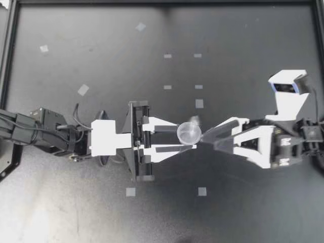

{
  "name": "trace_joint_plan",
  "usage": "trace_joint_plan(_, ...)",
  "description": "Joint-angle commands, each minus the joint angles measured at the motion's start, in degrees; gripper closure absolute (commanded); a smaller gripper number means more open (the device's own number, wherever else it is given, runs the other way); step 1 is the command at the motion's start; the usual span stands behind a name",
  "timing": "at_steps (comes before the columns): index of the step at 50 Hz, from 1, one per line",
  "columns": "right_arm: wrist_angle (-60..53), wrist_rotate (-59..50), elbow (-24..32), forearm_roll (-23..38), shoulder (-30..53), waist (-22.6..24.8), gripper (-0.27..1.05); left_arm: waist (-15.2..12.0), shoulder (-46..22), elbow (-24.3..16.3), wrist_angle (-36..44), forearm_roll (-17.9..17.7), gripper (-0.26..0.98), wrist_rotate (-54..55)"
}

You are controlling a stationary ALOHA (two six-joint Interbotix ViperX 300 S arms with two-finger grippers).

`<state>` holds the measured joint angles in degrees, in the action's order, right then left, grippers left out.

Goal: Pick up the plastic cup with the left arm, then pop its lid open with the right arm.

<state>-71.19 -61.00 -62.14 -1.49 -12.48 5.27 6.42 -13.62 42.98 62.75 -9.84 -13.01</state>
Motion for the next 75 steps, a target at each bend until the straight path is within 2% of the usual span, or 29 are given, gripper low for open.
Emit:
trace_joint_plan(1,-2.0,0.1,0.4,1.0,-1.4,-1.4,0.09,0.4,1.1,-0.3,0.2,0.2,0.57,0.3)
trace_joint_plan(6,-2.1,0.3,-0.4,2.8,-2.5,-3.1,0.09,0.5,1.1,0.1,0.3,0.2,0.57,1.0)
trace_joint_plan(14,0.9,4.8,-1.9,12.6,-5.7,-6.6,0.09,0.8,1.4,0.4,0.3,0.2,0.57,2.5)
trace_joint_plan(21,14.0,16.2,-1.5,19.5,-9.8,-6.9,0.09,0.8,2.5,0.9,0.2,0.2,0.57,4.0)
trace_joint_plan(24,21.2,22.1,-1.5,20.6,-11.8,-6.9,0.09,0.7,3.0,1.1,0.2,0.2,0.57,4.2)
trace_joint_plan(32,39.6,43.2,-1.9,19.2,-18.3,-6.9,0.09,0.8,4.1,2.1,0.2,0.2,0.57,4.3)
trace_joint_plan(37,40.3,50.3,-3.6,16.3,-21.4,-6.9,0.09,0.8,4.0,2.0,0.2,0.2,0.57,4.4)
trace_joint_plan(52,34.7,51.3,-8.3,13.6,-25.8,-6.9,0.09,0.8,3.8,1.8,0.2,0.2,0.57,4.4)
trace_joint_plan(75,34.7,51.9,-7.4,13.8,-20.3,-6.9,0.09,0.8,3.8,2.1,0.2,0.2,0.57,4.7)
